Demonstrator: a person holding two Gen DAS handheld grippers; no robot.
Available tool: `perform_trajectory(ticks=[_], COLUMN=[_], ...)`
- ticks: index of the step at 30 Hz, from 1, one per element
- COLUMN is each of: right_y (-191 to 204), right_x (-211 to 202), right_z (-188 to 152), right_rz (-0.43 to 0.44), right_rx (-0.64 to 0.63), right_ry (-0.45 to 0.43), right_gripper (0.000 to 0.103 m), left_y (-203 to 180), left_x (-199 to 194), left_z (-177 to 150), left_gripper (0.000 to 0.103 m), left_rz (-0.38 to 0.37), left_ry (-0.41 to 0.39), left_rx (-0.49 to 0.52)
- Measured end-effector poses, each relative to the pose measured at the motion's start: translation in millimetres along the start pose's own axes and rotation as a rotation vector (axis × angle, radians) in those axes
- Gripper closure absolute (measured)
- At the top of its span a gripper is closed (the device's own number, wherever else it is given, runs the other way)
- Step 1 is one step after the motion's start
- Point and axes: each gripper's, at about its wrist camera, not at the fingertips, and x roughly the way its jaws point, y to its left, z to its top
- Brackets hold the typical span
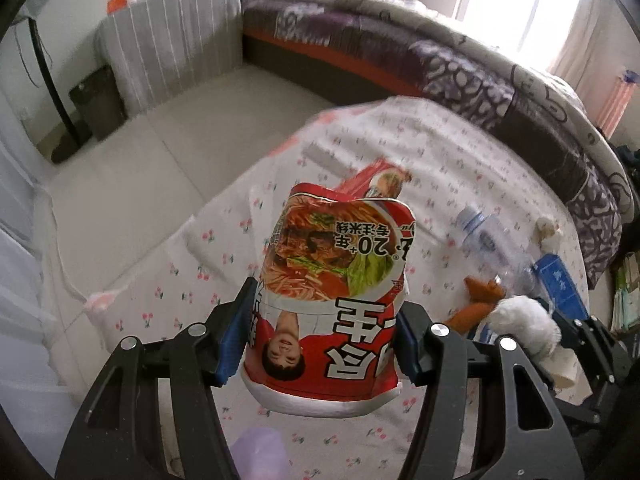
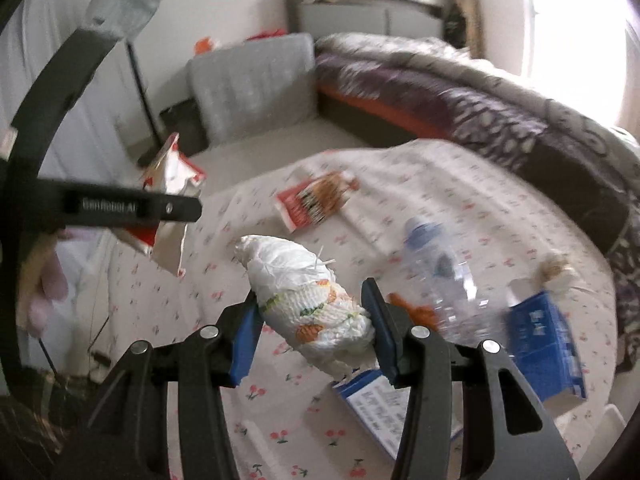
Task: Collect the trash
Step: 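Carry the noodle cup and white wrapper to the bin and release both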
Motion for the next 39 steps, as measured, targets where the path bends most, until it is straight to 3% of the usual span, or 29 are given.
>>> perform_trajectory(ticks=[11, 28, 39], right_y=[-47.0, -126.8, -168.8], right_x=[-37.6, -93.4, -133.3], right_z=[2.5, -12.5, -27.1], right_rz=[-0.127, -0.280, -0.371], right_rx=[0.148, 0.377, 0.473], right_ry=[-0.065, -0.107, -0.149], right_gripper=[0.054, 0.054, 0.054], left_y=[-47.0, -129.8, -169.6], left_x=[-21.9, -43.7, -46.4], left_z=[4.1, -9.9, -18.7], left_gripper=[0.045, 0.044, 0.045], left_rz=[0.030, -0.027, -0.089], left_ry=[-0.146, -0.256, -0.265], left_rx=[0.025, 0.106, 0.137])
